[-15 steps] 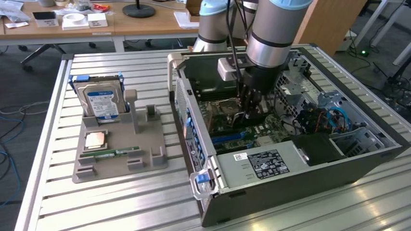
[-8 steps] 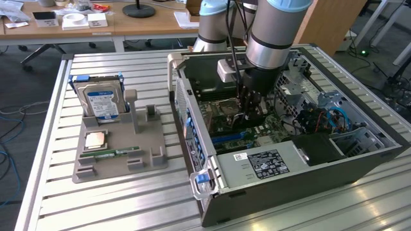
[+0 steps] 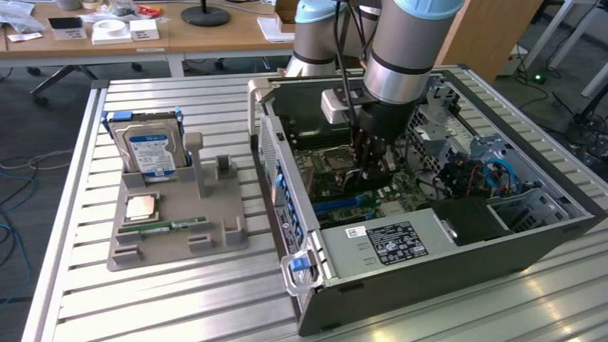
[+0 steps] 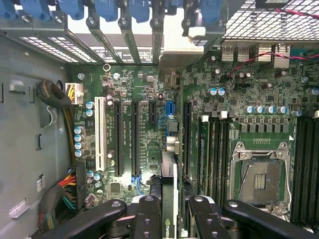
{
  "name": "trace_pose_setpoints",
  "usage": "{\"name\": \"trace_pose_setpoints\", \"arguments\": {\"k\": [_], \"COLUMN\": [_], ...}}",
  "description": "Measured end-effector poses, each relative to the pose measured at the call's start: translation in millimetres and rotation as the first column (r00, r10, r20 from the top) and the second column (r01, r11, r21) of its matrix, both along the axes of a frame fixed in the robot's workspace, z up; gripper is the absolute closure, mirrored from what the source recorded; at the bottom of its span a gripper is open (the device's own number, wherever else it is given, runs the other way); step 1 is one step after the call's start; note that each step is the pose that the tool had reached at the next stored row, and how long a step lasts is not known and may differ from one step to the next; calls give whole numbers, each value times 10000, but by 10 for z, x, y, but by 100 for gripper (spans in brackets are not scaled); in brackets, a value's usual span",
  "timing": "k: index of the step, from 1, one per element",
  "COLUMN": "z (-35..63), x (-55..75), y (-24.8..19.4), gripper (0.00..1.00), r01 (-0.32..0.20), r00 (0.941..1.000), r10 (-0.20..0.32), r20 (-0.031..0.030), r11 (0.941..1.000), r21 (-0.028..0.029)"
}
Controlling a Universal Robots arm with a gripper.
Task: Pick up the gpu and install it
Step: 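Insert the gpu into the slot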
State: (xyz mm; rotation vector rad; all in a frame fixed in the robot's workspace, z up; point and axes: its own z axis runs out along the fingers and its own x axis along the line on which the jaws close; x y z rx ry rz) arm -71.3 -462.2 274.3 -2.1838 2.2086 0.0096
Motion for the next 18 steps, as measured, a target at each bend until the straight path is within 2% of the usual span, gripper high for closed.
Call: {"name": "trace_pose_setpoints", "arguments": {"k": [18], "z": [-14], "x": [-50], "y": [-22], "gripper": [74], "r01": [-1], "r00": [10000], "r10": [1], "r20": [-1], "r11": [10000], "r21": [-1]}}
